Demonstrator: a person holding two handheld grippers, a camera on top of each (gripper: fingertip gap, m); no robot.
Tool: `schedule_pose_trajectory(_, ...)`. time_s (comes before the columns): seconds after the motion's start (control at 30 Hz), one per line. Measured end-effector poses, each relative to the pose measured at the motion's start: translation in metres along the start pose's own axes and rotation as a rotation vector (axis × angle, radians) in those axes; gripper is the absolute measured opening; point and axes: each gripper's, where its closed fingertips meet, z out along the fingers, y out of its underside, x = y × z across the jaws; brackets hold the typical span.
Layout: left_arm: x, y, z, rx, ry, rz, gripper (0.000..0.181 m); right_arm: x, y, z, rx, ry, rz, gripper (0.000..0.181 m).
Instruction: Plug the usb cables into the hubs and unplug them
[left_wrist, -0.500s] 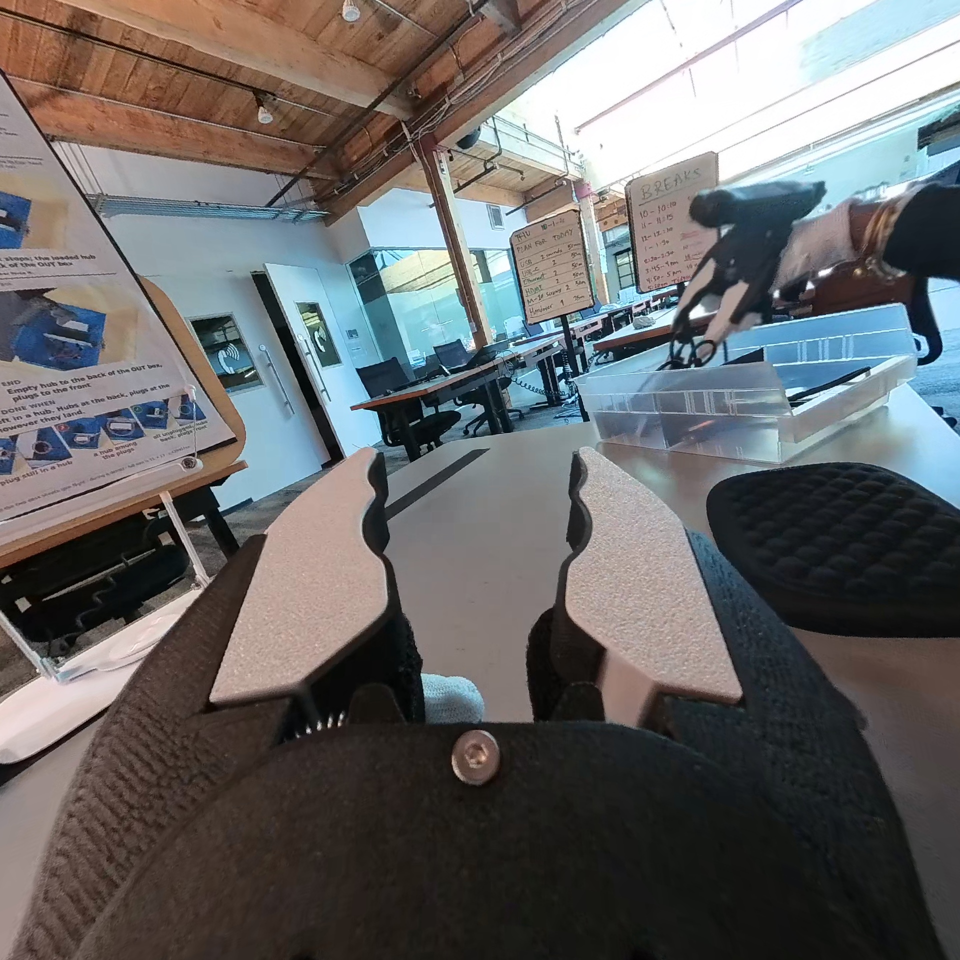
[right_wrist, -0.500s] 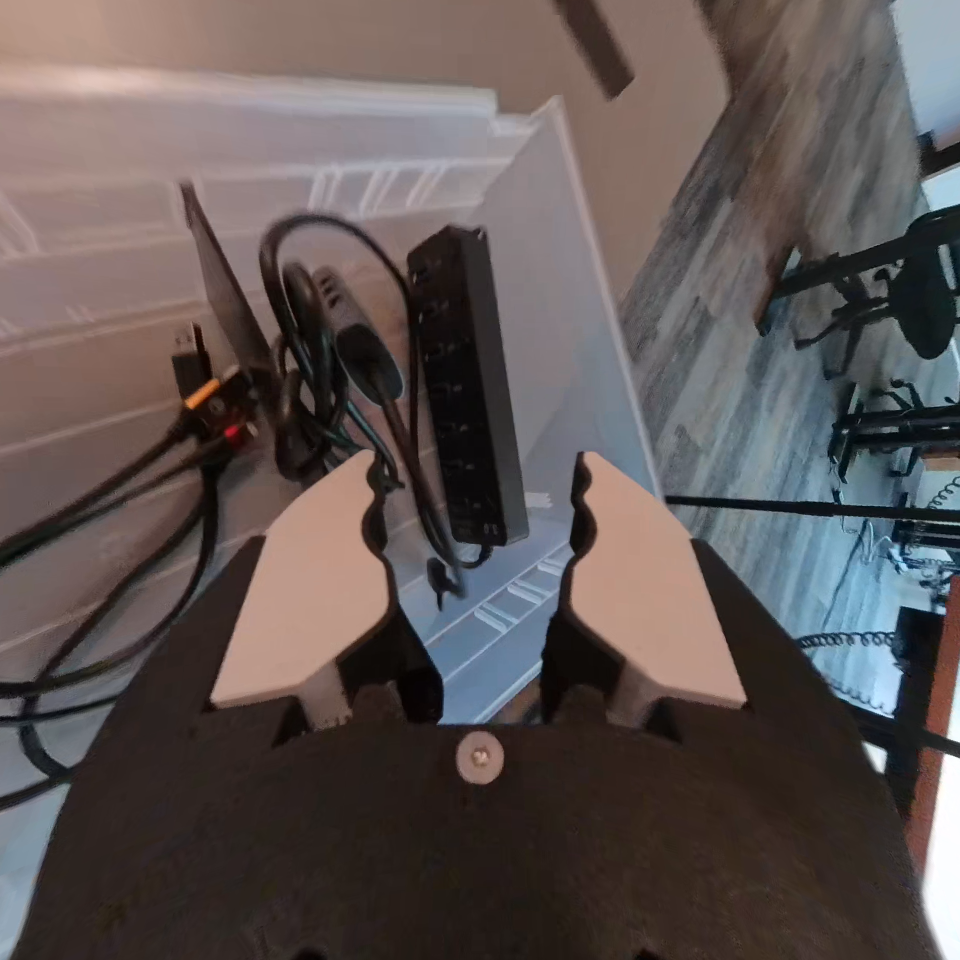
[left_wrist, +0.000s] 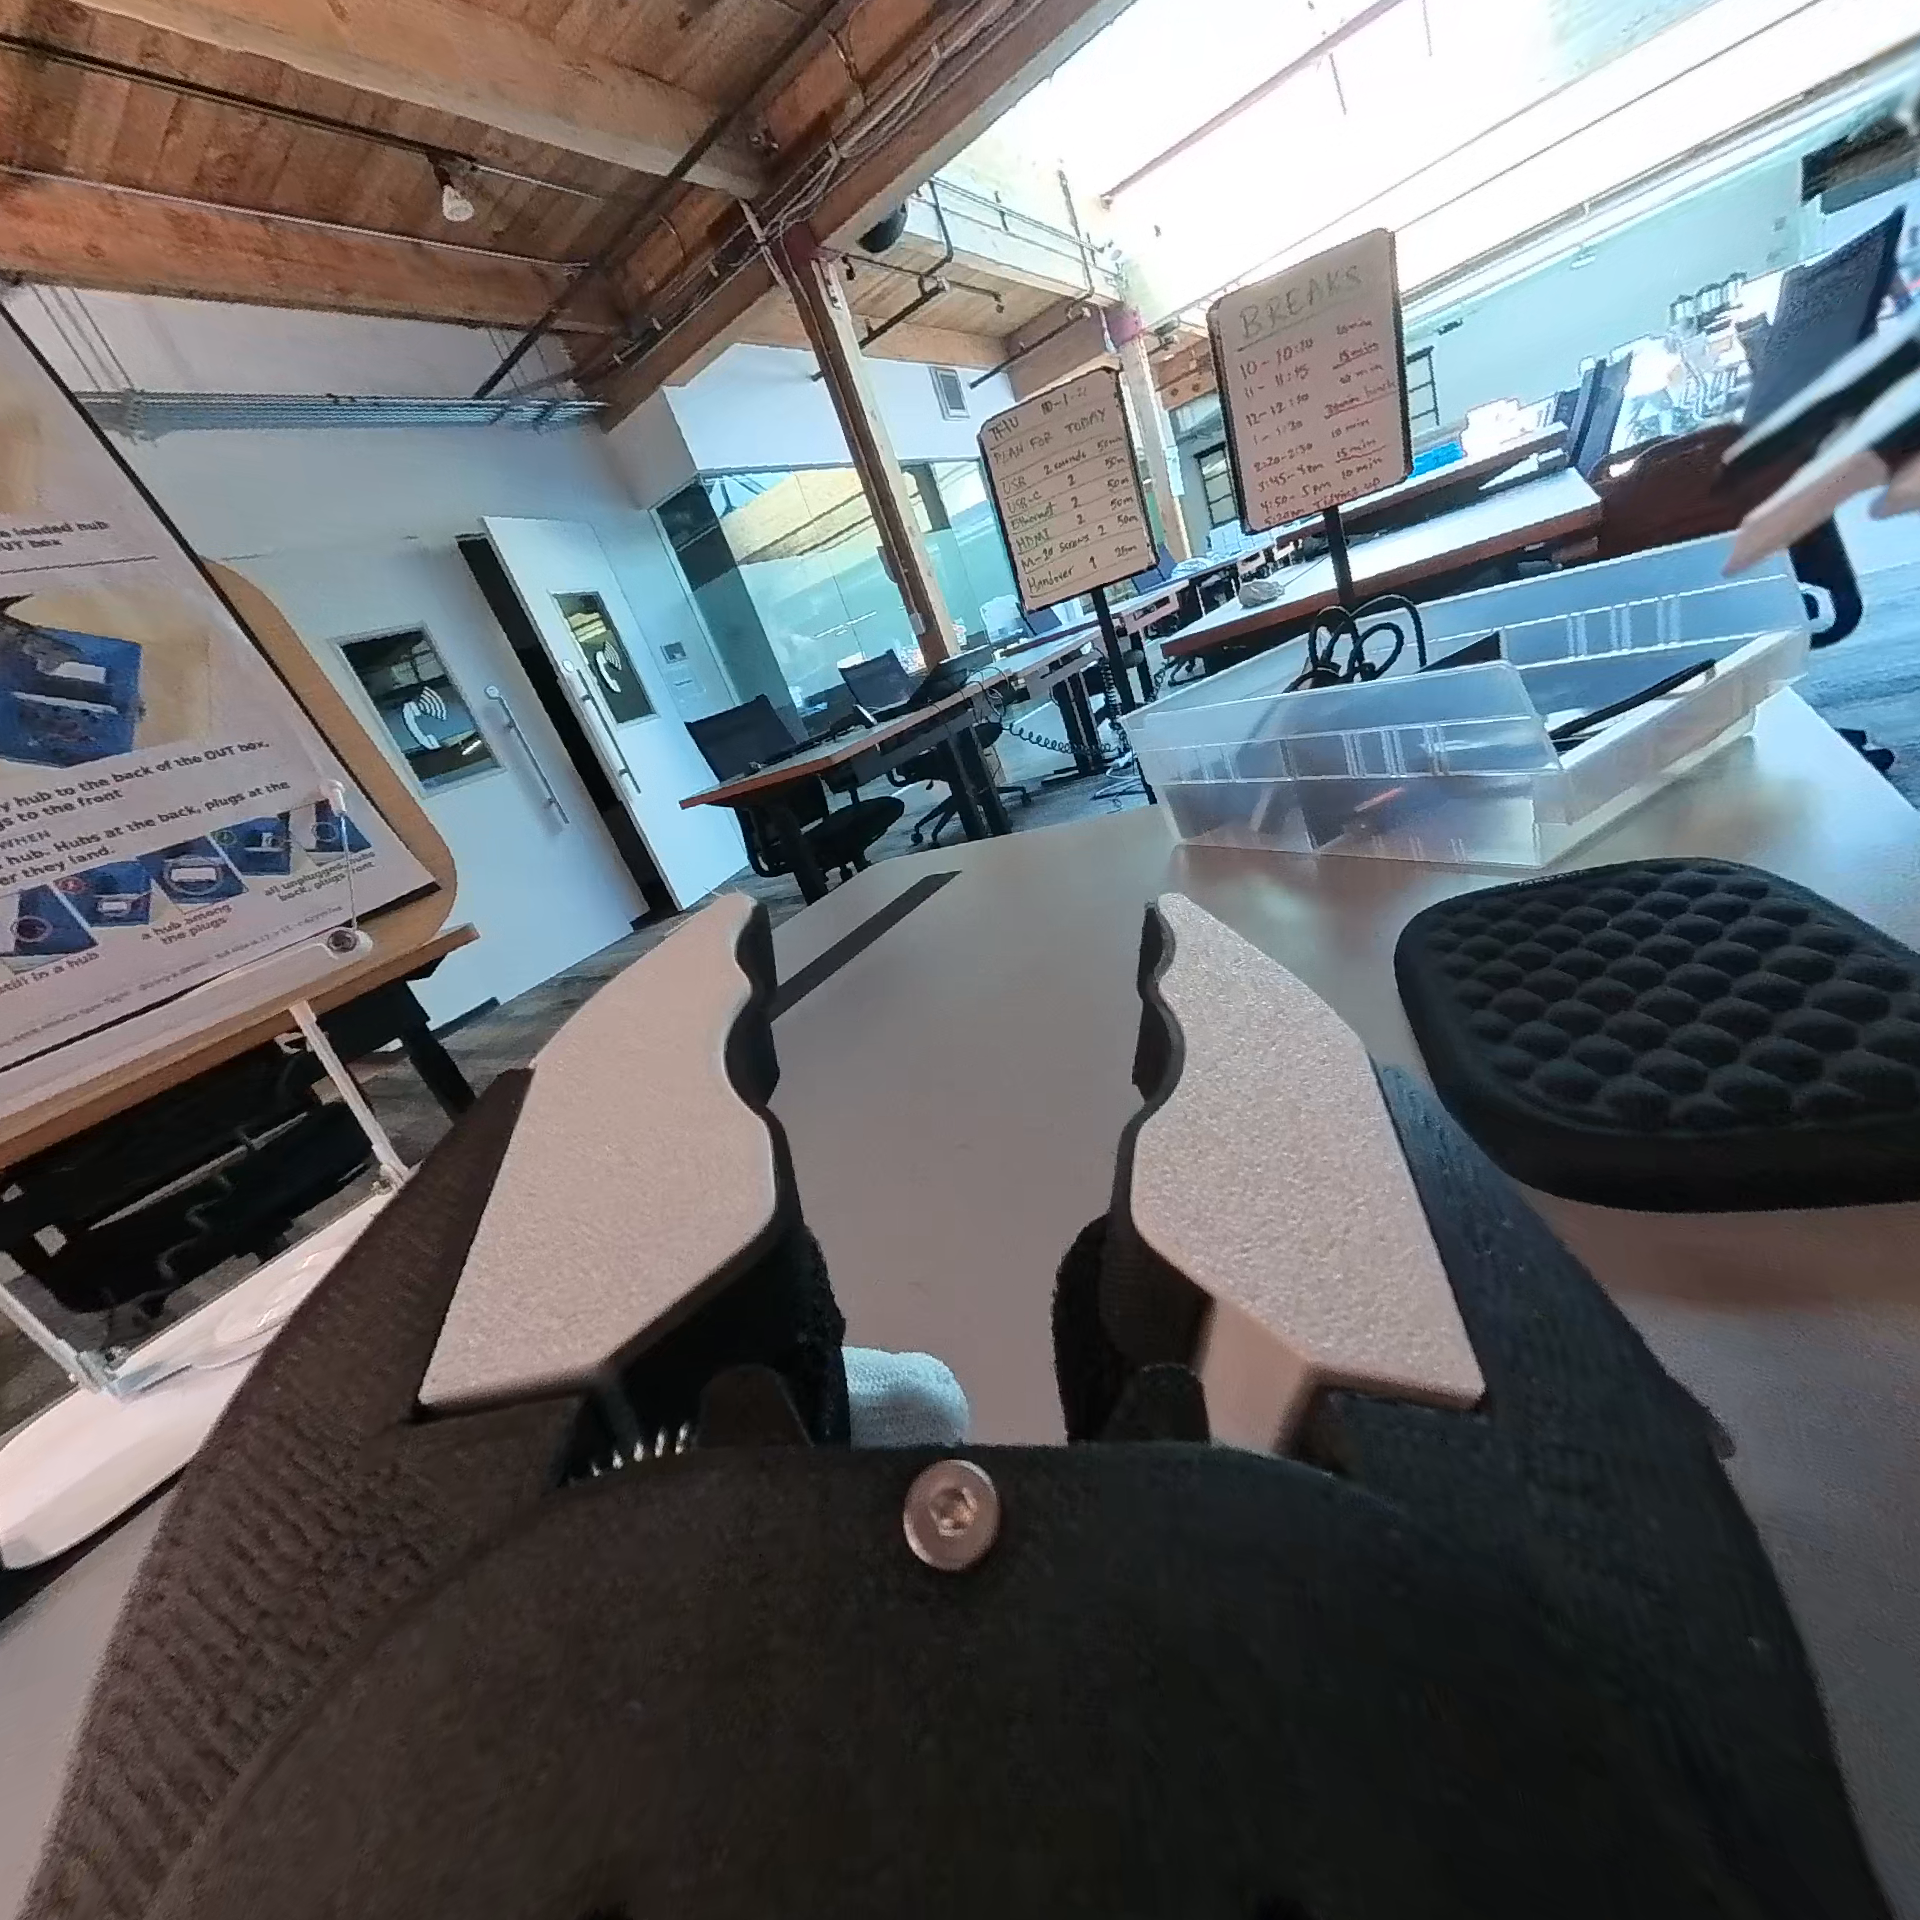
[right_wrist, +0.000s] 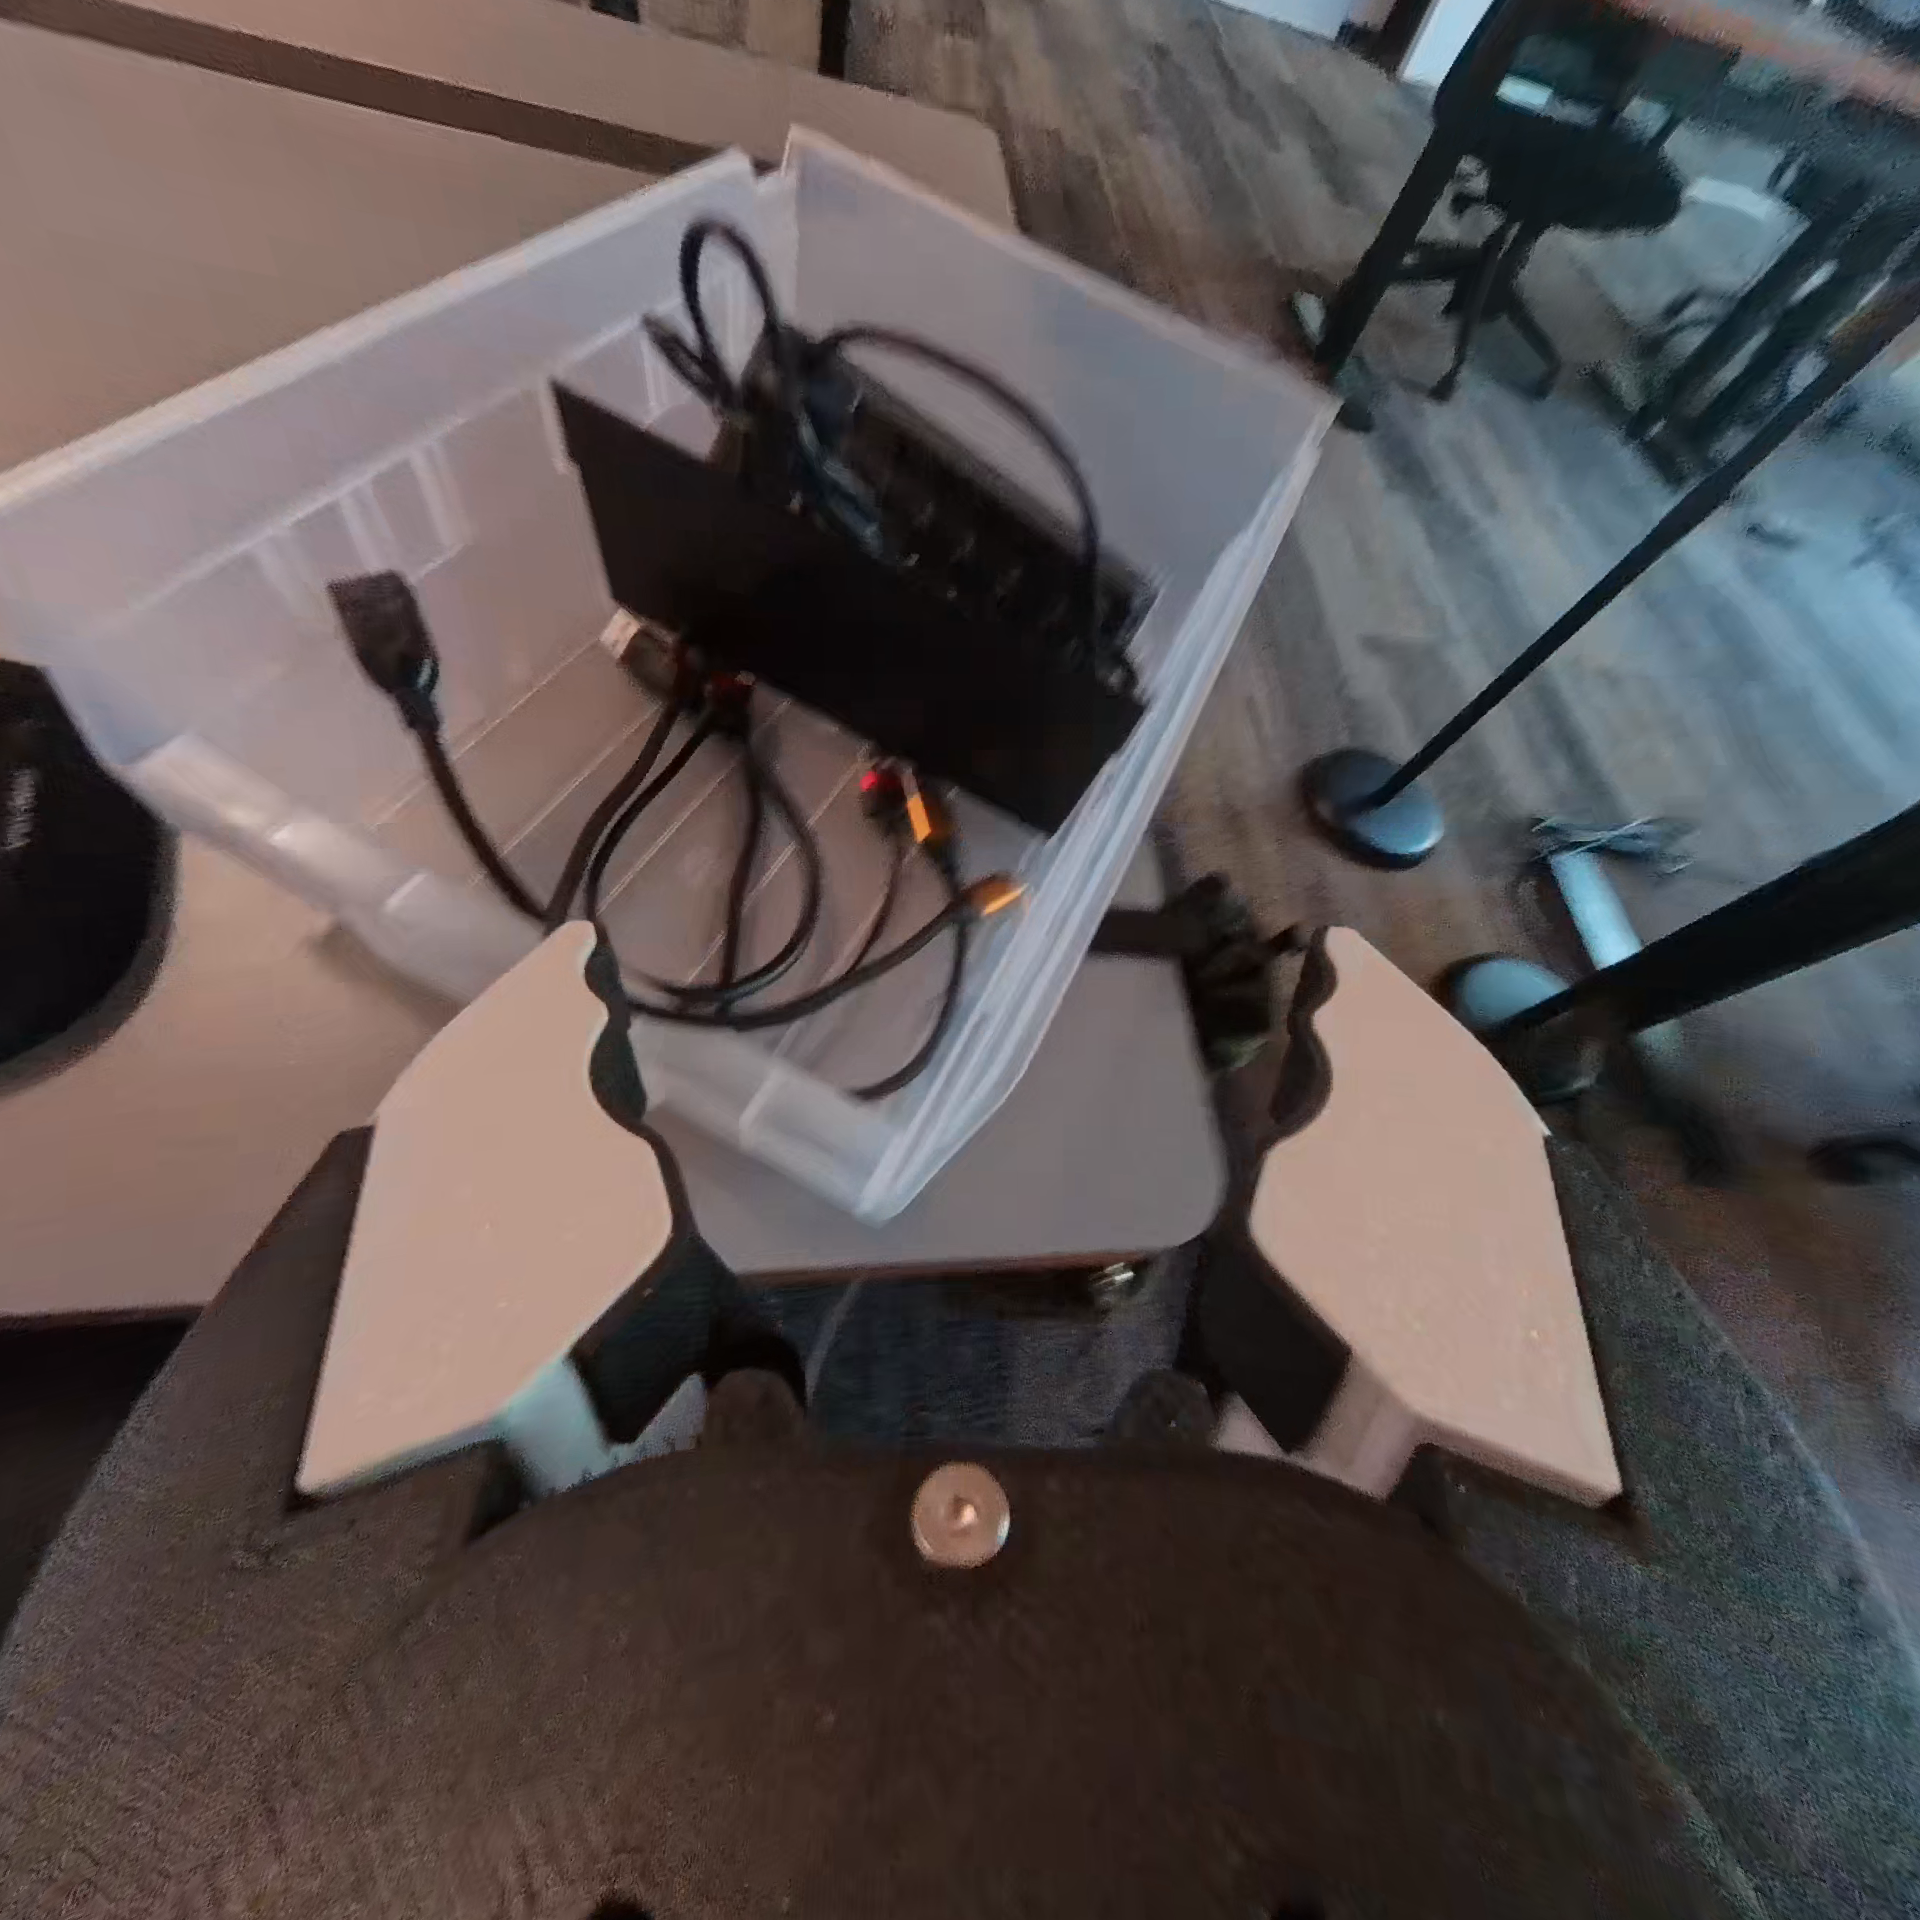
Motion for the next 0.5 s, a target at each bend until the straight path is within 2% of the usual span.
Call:
schedule_pose_trajectory(0.1,0.001,0.003,0.001,-0.01,0.008,-0.001,0.067,-0.023,0.037,0.013,-0.027,-0.074,0.047,0.108)
schedule_pose_trajectory(0.17,0.001,0.003,0.001,-0.012,0.01,0.004,0.067,-0.037,0.044,0.025,-0.029,-0.122,0.035,0.092)
schedule_pose_trajectory(0.37,-0.001,-0.005,-0.002,0.003,0.01,0.028,0.067,-0.051,0.023,0.055,-0.004,-0.105,0.031,0.085)
schedule_pose_trajectory(0.43,-0.001,-0.009,-0.003,0.017,0.012,0.019,0.067,-0.06,0.015,0.067,-0.003,-0.14,-0.009,0.082)
schedule_pose_trajectory(0.5,-0.001,-0.018,-0.005,0.035,0.016,0.024,0.067,-0.075,0.006,0.078,0.015,-0.21,-0.106,0.063)
